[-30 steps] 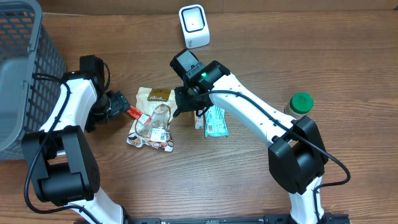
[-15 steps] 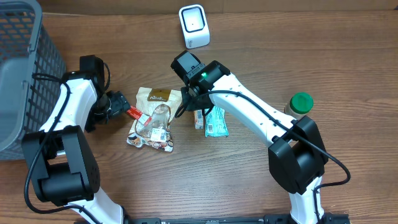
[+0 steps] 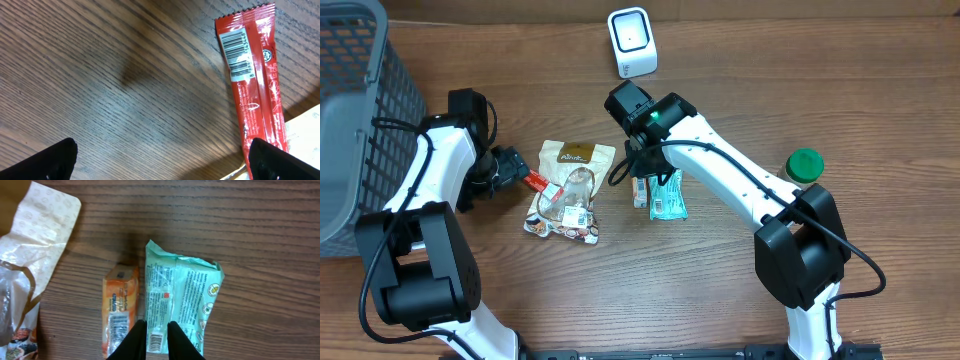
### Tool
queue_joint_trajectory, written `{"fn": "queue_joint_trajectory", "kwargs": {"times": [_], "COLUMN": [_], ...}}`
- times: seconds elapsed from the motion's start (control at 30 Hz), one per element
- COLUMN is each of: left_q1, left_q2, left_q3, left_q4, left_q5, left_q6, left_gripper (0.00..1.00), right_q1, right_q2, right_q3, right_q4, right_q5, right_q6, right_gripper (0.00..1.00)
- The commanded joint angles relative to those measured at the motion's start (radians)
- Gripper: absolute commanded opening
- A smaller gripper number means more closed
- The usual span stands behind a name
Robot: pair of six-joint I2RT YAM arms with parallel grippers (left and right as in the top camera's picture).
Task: Scan the item barcode
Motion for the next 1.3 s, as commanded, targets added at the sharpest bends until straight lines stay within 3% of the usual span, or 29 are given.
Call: {"fn": "queue_joint_trajectory", "kwargs": {"times": [0.0,0.83,1.27], "left_q1": [0.01,0.01,0.01], "left_q2": [-0.002,-0.002,-0.002], "left_q3": [0.019,0.019,0.019], "left_q4": [0.001,0.002,0.001], "left_q5": [-0.021,-0.021,-0.021], "left_q6": [0.014,0.014,0.014], "left_gripper": [1.0,1.0,1.0], "right_q1": [-0.002,-0.002,-0.002], "right_q2": [-0.001,0.0,0.0], "right_q3": [-0.004,-0.017,-0.122], "right_q4": [-0.002,-0.042,0.065], "right_q5": [0.014,0.014,-0.014], "right_q6": [0.005,0.008,0.008], "right_gripper": [0.16,0.16,0.17]}}
